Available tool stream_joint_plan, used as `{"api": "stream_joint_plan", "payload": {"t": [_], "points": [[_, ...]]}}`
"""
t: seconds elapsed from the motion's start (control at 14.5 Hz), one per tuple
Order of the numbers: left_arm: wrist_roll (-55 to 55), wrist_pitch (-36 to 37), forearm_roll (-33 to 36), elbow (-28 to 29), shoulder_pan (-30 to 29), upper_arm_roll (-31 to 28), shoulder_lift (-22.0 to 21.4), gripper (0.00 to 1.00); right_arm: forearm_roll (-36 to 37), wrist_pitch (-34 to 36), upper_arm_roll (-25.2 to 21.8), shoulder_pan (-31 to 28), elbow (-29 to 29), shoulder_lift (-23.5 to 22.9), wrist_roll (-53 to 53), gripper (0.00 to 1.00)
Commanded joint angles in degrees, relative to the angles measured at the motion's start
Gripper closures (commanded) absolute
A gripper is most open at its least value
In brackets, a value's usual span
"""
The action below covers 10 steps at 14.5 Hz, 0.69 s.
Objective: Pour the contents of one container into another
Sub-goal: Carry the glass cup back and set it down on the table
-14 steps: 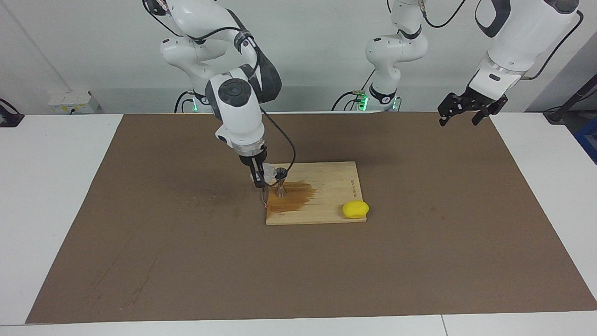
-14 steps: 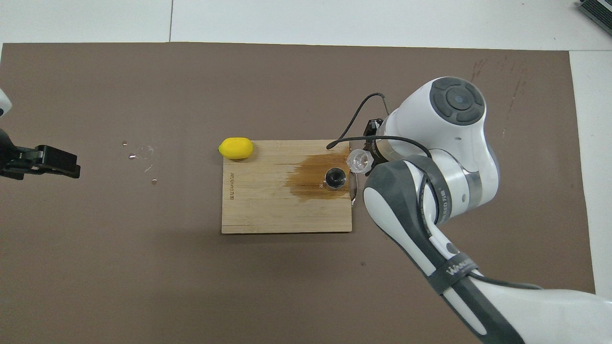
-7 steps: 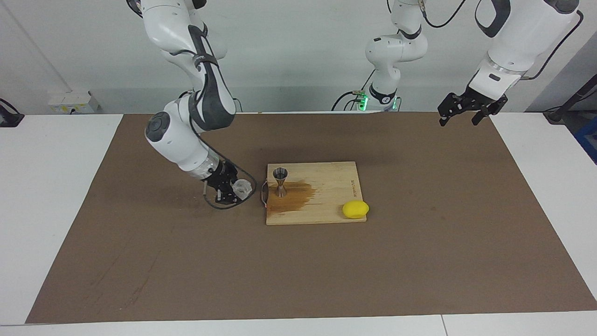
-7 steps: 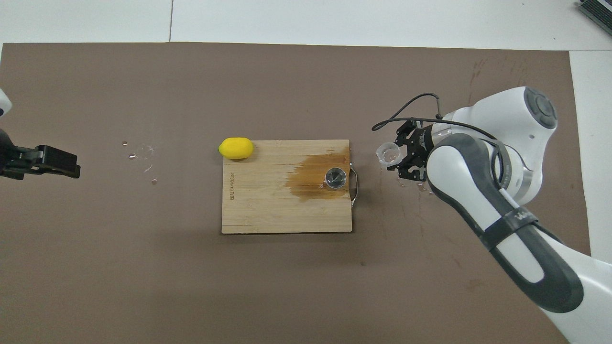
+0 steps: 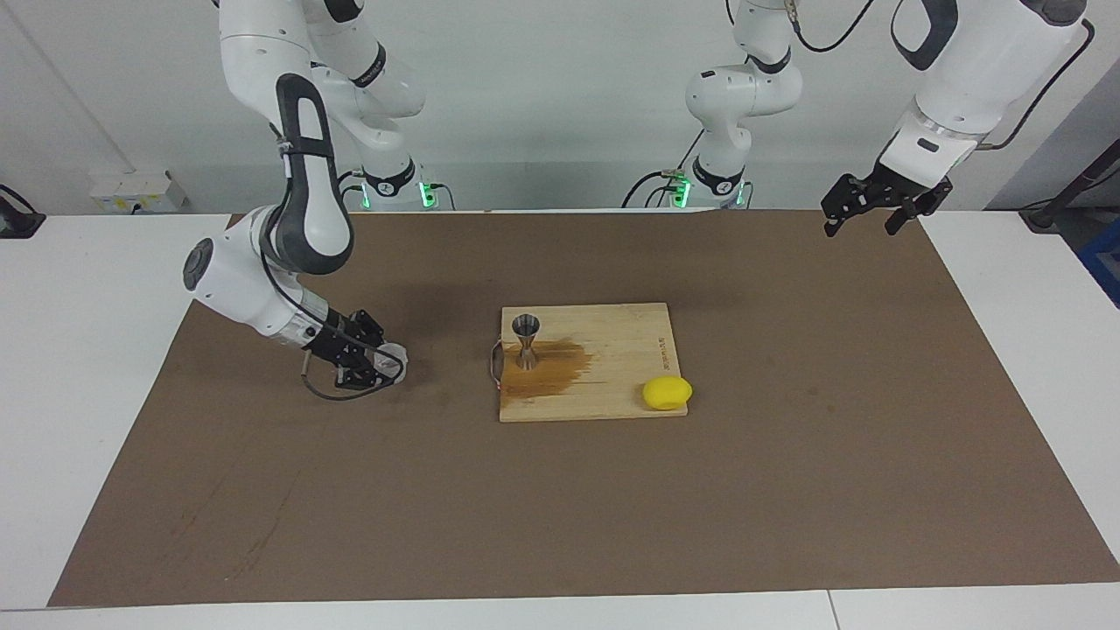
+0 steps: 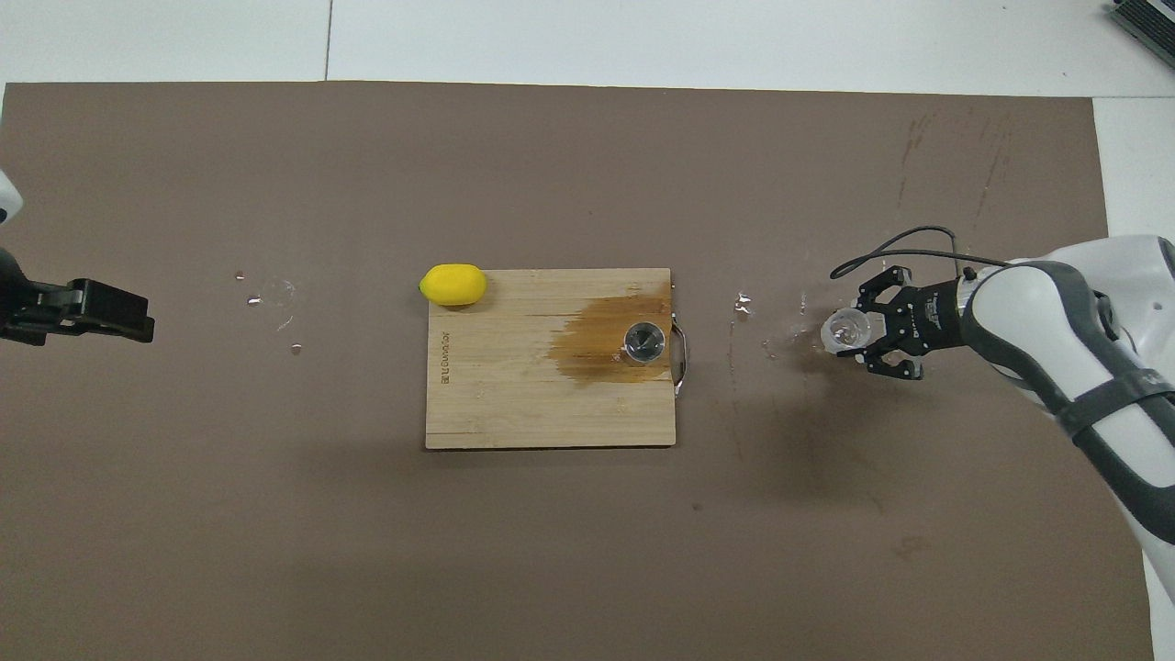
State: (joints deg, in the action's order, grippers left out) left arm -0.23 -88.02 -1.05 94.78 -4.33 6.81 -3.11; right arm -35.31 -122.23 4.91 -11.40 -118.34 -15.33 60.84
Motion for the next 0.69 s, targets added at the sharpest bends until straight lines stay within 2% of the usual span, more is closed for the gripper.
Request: {"api": "stream_joint_plan", "payload": {"t": [0.0, 0.21, 0.41, 0.48, 0.55, 0.62], "points": [[0.14, -0.13, 0.7, 1.29, -0.77, 0.66, -1.46, 0.0, -1.78, 3.57, 0.81, -6.16, -1.11, 1.01, -7.21, 1.0], [0.14, -0.13, 0.7, 1.29, -0.77, 0.66, -1.46, 0.0, -1.78, 6.03, 0.89, -11.97, -0.67, -1.8, -15.72, 1.0], [0.14, -0.13, 0.7, 1.29, -0.77, 0.66, -1.46, 0.0, -1.78, 6.22, 0.72, -13.39, -0.58, -2.95, -20.31, 1.0], [0.14, -0.13, 0.7, 1.29, -0.77, 0.66, -1.46, 0.0, -1.78, 6.3, 0.72, -13.48, -0.84, -2.95, -20.32, 0.93], [0.14, -0.13, 0.7, 1.29, -0.77, 0.66, -1.46, 0.0, -1.87, 6.22, 0.72, -14.17, -1.19, -2.86, -20.15, 0.49], [0.14, -0.13, 0.7, 1.29, -0.77, 0.66, -1.46, 0.0, -1.87, 5.78, 0.72, -14.7, -1.37, -2.78, -20.06, 0.1]]}}
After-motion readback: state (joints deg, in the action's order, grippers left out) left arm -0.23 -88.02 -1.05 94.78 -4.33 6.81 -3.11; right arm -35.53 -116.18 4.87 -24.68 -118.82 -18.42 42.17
